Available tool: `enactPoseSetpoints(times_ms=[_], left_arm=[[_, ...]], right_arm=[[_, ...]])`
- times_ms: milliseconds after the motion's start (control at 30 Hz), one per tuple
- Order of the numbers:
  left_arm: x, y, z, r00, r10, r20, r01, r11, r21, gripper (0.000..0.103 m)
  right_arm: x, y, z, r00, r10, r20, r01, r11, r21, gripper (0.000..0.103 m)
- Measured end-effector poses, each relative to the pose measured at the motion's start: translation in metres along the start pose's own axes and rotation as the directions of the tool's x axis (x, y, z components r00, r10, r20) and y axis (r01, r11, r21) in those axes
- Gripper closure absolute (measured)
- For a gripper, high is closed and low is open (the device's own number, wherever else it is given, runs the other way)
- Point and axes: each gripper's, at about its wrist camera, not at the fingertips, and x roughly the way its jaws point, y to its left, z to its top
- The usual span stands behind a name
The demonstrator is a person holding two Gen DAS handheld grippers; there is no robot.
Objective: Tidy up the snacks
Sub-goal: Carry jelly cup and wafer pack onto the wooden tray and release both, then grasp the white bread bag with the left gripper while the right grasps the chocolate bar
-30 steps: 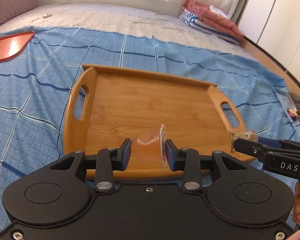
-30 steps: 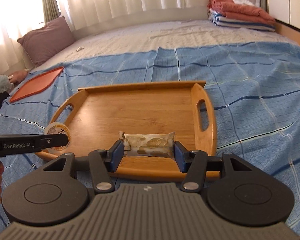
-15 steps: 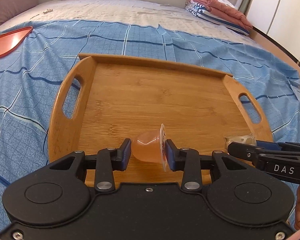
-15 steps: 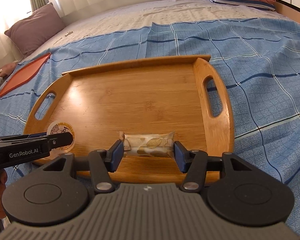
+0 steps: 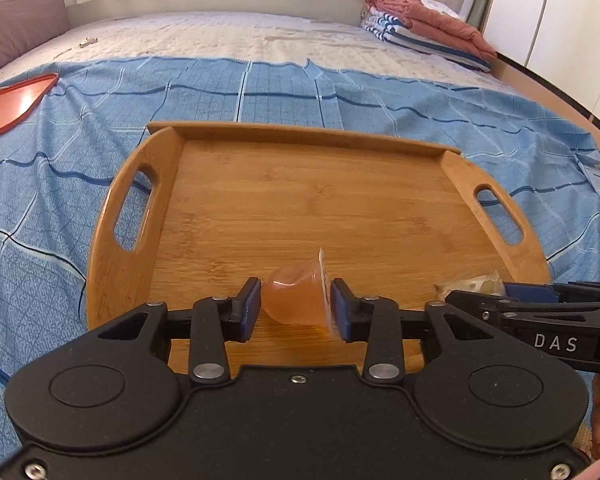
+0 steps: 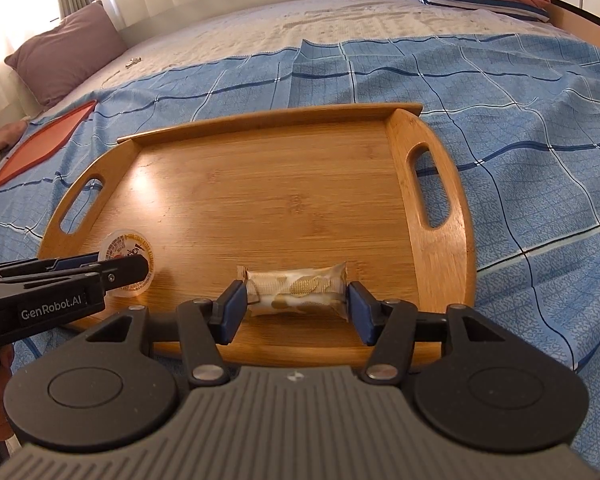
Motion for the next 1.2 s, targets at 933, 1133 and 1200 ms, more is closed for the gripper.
enactPoseSetpoints(times_ms=[933,1133,1200], left_arm=[[-0.171,0.010,-0.075,0.979,-0.036,0.200,0.014,0.994,0.109,0.009],[-0.199,0.012,-0.105,0.965,-0.005,0.261,-0.026,0.993,0.114,0.006],[-0.204,0.012,-0.114,0.962,-0.005,0.273,-0.026,0.994,0.110,0.005]], right_arm=[[-0.132,0.031,-0.078,0.971,0.042,0.234,-0.020,0.995,-0.097,0.001],[-0.148,0.043,-0.108,0.954,-0.058,0.295,0.109,0.981,-0.158,0.000],[-0.153,0.043,-0.118,0.952,-0.059,0.299,0.112,0.980,-0.162,0.000]])
